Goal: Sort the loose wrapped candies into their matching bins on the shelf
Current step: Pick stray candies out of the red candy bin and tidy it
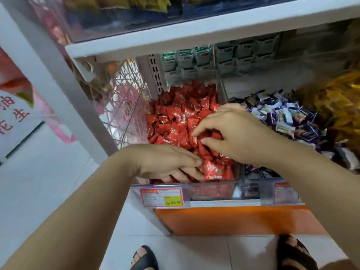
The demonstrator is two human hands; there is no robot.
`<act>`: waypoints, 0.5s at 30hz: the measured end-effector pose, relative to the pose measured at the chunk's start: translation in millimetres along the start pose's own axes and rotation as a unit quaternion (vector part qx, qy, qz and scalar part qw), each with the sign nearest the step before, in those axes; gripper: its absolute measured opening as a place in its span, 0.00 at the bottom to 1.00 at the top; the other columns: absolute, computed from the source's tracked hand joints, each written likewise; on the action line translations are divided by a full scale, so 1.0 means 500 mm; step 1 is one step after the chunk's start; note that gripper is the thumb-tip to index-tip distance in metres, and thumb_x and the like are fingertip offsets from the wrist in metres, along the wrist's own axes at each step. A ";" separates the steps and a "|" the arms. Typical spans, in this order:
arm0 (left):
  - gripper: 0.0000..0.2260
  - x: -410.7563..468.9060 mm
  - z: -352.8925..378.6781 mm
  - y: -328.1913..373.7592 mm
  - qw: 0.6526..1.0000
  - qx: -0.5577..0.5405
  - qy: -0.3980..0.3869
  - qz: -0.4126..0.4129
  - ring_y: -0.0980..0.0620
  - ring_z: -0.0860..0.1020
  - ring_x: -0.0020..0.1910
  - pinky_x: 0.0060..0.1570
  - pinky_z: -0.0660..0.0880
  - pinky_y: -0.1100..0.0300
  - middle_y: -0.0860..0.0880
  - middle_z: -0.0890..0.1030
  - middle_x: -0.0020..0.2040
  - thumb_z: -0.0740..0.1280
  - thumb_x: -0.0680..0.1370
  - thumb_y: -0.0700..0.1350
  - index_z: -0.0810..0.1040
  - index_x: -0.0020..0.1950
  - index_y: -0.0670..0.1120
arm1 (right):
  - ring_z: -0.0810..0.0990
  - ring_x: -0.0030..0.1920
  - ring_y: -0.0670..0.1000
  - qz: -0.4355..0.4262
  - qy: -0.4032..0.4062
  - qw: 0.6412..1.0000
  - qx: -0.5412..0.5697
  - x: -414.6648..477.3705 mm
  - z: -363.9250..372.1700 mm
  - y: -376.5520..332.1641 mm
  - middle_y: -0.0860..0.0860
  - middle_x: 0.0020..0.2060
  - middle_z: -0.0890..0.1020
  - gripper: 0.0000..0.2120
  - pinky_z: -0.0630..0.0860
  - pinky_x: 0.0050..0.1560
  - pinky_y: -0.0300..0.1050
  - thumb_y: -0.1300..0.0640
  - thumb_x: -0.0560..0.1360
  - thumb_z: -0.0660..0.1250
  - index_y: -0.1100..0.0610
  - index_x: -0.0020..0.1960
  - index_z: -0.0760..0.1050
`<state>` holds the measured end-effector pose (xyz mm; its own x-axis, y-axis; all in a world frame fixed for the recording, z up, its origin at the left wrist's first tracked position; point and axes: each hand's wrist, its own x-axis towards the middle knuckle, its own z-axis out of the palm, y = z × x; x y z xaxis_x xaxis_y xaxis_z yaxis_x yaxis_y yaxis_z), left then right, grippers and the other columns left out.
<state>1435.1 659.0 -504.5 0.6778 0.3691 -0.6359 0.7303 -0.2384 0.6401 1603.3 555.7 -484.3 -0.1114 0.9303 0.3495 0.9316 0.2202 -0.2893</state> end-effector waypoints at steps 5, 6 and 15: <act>0.17 -0.001 0.005 0.030 0.999 -0.017 0.005 -0.044 0.47 0.78 0.58 0.67 0.64 0.41 0.53 0.77 0.64 0.56 0.82 0.55 0.66 0.69 0.51 | 0.75 0.52 0.45 0.000 0.005 1.000 0.006 0.004 0.007 0.005 0.38 0.47 0.82 0.10 0.53 0.64 0.36 0.54 0.73 0.67 0.44 0.52 0.80; 0.19 -0.006 0.006 0.036 0.999 -0.030 0.014 -0.038 0.46 0.78 0.58 0.68 0.63 0.40 0.53 0.77 0.64 0.54 0.82 0.54 0.63 0.72 0.50 | 0.75 0.52 0.44 0.000 0.005 1.000 0.007 0.003 0.007 0.006 0.38 0.47 0.82 0.10 0.53 0.64 0.36 0.54 0.73 0.67 0.44 0.52 0.80; 0.15 -0.031 0.018 0.034 0.997 0.023 0.071 -0.031 0.53 0.79 0.54 0.51 0.76 0.65 0.50 0.81 0.57 0.53 0.83 0.46 0.78 0.58 0.46 | 0.73 0.53 0.42 0.002 -0.004 1.000 -0.006 -0.001 0.006 0.005 0.34 0.47 0.80 0.10 0.51 0.63 0.32 0.53 0.75 0.66 0.42 0.53 0.79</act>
<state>1437.6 641.2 -487.5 0.6152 0.5067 -0.6040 0.7756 -0.2515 0.5790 1604.6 556.7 -487.7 -0.1102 0.9336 0.3411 0.9362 0.2127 -0.2798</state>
